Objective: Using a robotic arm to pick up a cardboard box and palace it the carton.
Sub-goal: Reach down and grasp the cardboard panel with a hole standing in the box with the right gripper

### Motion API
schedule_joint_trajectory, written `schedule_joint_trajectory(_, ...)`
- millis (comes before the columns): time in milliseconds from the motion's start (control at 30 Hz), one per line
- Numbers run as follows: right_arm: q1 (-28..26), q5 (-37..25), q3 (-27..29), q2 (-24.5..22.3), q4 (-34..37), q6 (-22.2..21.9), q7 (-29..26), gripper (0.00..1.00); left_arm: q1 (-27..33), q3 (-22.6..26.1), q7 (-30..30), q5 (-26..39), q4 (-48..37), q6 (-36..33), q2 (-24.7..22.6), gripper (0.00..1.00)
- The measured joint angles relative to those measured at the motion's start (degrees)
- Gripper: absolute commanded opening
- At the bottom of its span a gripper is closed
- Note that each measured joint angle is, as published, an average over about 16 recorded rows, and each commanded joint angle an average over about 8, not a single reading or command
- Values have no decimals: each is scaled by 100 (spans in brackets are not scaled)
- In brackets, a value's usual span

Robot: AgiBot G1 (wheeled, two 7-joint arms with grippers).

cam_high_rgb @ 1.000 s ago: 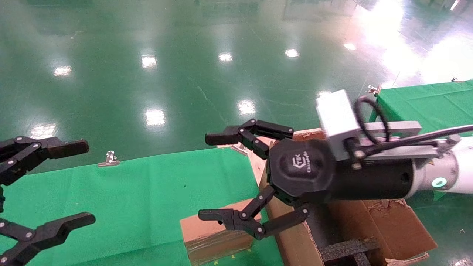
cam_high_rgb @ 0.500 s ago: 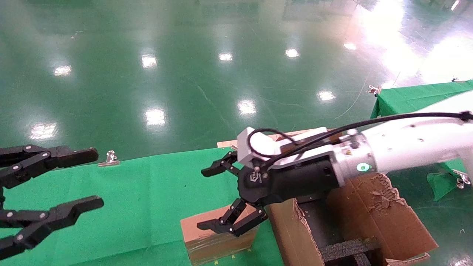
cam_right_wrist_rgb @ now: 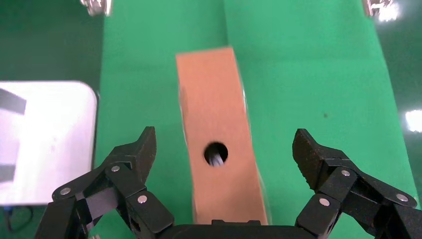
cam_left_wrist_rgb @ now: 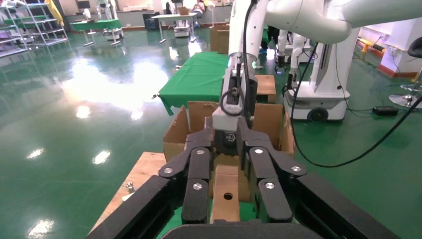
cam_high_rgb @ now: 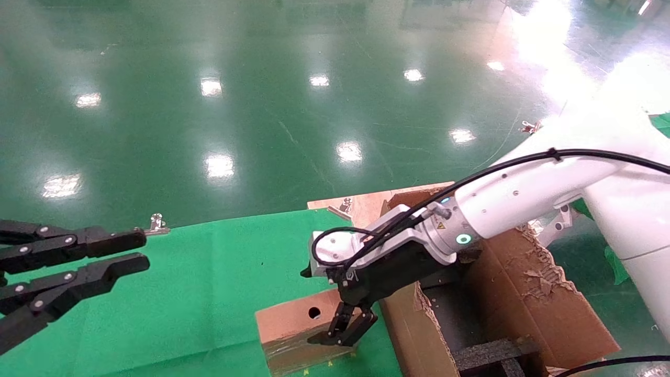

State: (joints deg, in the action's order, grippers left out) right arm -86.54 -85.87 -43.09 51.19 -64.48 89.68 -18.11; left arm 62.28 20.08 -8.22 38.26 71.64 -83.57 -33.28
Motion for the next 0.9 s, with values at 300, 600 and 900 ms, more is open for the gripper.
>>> schedule_joint_trajectory(300, -306, -569, -520, 208, -193, -2, 21, 100, 0, 0, 0, 0, 0, 0, 0, 0)
schedule_joint_trajectory(600, -443, -814, -849, 286, -390, -31, -17, 66, 0, 0, 0, 0, 0, 0, 0, 22)
schedule_joint_trajectory(900, -487, -887, -999, 310, -465, -49, -17, 0, -1, 0, 1, -1, -1, 1, 1, 100)
